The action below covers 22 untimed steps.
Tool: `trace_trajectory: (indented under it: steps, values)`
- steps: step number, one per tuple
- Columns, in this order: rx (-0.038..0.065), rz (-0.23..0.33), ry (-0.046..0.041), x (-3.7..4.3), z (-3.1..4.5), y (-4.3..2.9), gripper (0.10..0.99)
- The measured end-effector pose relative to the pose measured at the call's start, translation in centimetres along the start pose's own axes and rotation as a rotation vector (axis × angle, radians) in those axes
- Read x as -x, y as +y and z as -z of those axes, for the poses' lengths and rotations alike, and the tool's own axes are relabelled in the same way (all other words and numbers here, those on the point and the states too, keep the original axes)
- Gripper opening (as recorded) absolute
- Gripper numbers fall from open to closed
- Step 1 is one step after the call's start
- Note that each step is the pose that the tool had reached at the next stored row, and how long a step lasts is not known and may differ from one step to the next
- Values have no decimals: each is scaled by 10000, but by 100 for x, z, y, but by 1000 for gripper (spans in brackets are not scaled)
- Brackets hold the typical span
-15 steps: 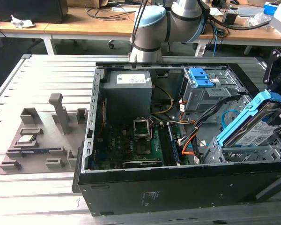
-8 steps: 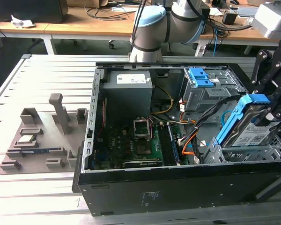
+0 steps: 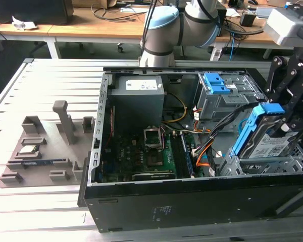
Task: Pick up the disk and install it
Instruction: 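Insert the disk into the insertion slot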
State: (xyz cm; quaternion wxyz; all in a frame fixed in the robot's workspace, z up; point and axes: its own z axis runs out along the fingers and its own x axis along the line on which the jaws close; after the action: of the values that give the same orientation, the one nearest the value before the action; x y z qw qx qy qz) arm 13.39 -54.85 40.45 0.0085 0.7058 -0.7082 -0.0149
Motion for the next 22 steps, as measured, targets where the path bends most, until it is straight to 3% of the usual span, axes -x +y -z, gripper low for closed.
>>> trace_trajectory:
  steps: [10, 16, 17, 18, 20, 22]
  values:
    - [0, 2, 0, -1, -179, -8, 365]
    - [0, 1, 8, -1, -181, -8, 376]
    - [0, 0, 9, -2, -182, -7, 443]
    - [-1, 1, 12, -2, -182, -7, 443]
    - [0, 0, 15, -2, -182, -7, 431]
    - [0, 0, 18, -2, -182, -7, 298]
